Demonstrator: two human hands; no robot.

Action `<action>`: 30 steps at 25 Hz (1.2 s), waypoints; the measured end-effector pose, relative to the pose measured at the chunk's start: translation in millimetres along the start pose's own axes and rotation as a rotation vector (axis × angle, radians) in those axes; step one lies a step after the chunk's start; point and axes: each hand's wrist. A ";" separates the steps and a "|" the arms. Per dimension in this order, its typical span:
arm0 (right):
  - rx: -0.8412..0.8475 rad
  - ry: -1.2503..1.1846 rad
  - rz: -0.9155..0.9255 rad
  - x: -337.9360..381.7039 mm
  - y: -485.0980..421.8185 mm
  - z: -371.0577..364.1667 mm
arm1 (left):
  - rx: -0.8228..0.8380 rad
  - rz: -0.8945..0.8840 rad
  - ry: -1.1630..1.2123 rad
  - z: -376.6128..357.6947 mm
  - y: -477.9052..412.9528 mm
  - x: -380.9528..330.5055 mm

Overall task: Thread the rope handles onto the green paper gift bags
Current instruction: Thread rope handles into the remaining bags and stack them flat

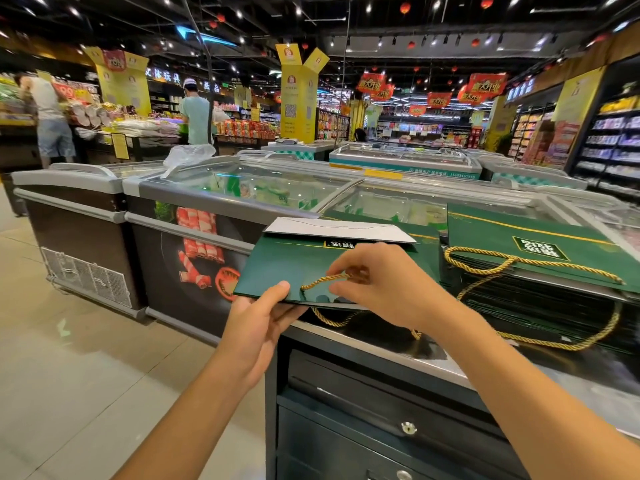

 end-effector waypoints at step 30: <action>-0.259 -0.004 -0.016 18.5 -28.6 73.1 | 0.068 -0.016 -0.192 -11.0 10.9 -10.7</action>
Point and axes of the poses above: each hand's wrist, its own y-axis away from the middle knuckle, its own z-axis out of the back of the hand, x = y × z, and after that the axes turned 2 degrees about -y, right-handed
